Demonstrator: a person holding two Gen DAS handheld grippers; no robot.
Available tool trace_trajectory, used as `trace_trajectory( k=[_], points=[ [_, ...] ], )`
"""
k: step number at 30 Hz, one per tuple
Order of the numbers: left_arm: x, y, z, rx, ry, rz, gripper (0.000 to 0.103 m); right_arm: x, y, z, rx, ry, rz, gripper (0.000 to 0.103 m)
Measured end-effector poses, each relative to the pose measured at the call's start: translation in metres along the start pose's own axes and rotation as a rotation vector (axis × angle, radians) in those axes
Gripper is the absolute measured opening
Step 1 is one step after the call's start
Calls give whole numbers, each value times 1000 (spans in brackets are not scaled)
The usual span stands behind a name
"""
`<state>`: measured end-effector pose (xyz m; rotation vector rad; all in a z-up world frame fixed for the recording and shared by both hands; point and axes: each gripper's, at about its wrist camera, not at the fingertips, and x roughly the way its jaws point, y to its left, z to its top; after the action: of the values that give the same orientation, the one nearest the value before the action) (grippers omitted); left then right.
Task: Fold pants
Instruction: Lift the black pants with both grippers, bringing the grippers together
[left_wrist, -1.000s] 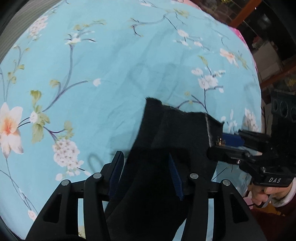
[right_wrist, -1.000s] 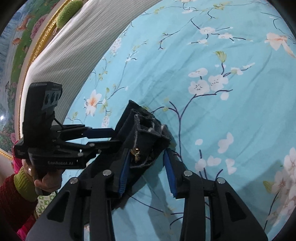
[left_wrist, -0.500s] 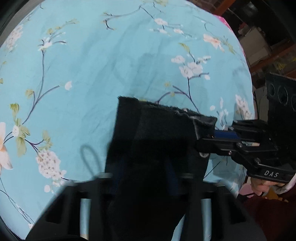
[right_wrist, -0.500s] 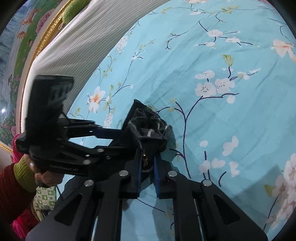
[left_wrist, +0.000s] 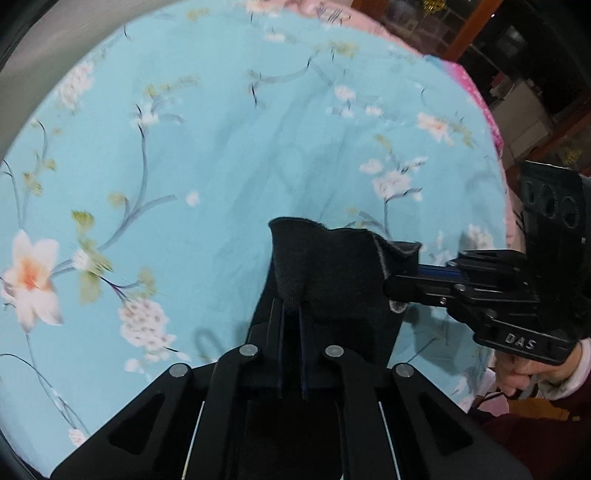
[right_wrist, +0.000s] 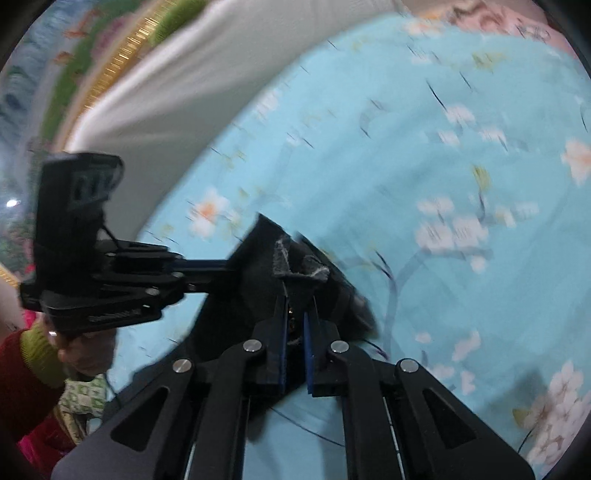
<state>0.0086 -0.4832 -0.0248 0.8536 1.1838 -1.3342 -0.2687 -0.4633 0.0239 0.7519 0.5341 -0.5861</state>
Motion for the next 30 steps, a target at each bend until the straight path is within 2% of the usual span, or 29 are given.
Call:
trace_trajectory(
  k=[3,5,7,9,11,16,17,18,19,20,24,30],
  points=[
    [2,4,0,0,20,-3,22,-1,-8,-6,51,19,-18,13],
    [1,10,1,-7,32,8,47,-8,-9,-8,59,13,-40,22],
    [1,14,2,-8,32,20,50,-13,-9,-11,73,5,-26,31],
    [3,20,3,-20,56,14,53,-14,-10,-14,91,8,-24,50],
    [8,20,5,-24,73,-2,55,-13,-15,-18,112,5,-25,52],
    [44,16,10,-22,143,-3,53,9,-22,-18,152,17,8,52],
    [48,17,11,-32,140,-15,48,11,-23,-17,157,13,17,47],
    [49,19,11,-45,122,-39,42,14,-25,-16,161,14,26,32],
    [47,20,12,-55,103,-74,25,17,-26,-15,165,27,31,23],
    [43,21,12,-66,89,-110,12,18,-27,-15,172,37,38,16],
    [16,14,0,-33,8,-85,10,4,-23,-14,157,18,95,14],
    [-60,17,-43,-74,-147,-95,9,-27,39,-12,1,3,303,14]
  ],
)
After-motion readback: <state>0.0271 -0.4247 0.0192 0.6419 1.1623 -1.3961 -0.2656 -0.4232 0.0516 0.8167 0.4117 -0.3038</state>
